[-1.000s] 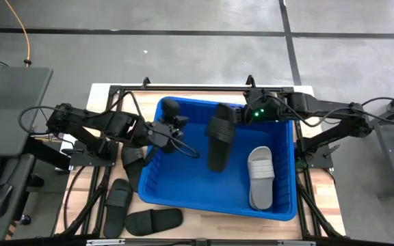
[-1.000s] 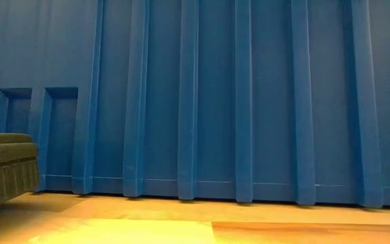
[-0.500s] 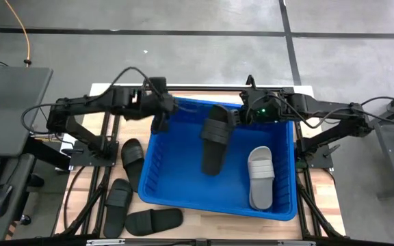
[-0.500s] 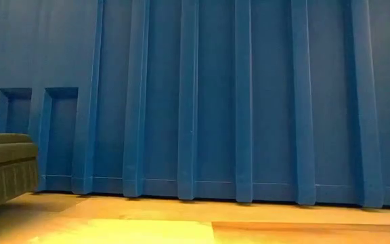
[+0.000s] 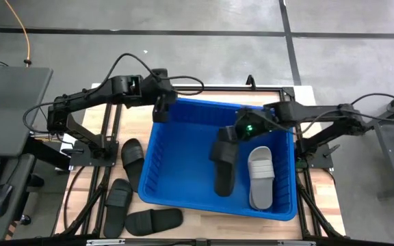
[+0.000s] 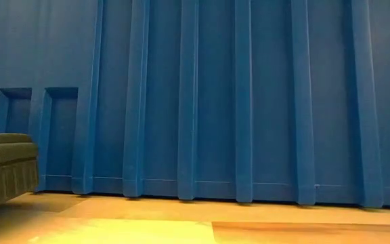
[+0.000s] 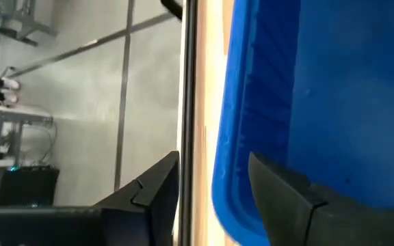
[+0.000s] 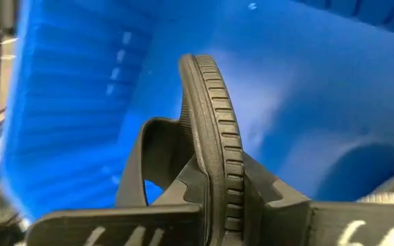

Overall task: Pick and place slides into bin
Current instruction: Put the black slide into the blue organizer bin

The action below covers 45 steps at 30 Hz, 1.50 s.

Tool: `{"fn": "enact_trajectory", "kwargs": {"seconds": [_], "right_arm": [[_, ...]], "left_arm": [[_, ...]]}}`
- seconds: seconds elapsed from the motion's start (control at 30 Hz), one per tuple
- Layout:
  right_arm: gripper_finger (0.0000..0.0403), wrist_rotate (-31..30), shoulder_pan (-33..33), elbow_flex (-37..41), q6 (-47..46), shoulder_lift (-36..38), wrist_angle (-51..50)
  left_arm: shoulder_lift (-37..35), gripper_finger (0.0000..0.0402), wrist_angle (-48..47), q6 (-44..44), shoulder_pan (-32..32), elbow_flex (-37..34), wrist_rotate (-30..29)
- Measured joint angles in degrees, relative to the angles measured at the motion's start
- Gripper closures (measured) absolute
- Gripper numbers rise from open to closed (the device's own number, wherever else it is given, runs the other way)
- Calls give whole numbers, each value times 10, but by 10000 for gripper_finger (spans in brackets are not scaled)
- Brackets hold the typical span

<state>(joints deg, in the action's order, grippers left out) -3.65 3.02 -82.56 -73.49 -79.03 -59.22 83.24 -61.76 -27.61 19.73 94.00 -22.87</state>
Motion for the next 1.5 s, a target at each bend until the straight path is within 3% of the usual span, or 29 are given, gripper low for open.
{"fn": "enact_trajectory", "kwargs": {"seconds": [0.27, 0.5, 0.8, 1.5], "right_arm": [[386, 33, -5, 0, 36, -95, -40], [386, 32, -31, 0, 86, -163, -2], [387, 62, -59, 0, 104, -216, 30], [376, 54, -61, -3, 155, -303, -93]], "left_arm": [[-7, 256, 56, 4, -15, 1, 28], [-14, 255, 55, 14, -14, 15, 58], [-15, 254, 49, 3, -14, 42, 80], [-14, 254, 46, -6, -14, 43, 95]]}}
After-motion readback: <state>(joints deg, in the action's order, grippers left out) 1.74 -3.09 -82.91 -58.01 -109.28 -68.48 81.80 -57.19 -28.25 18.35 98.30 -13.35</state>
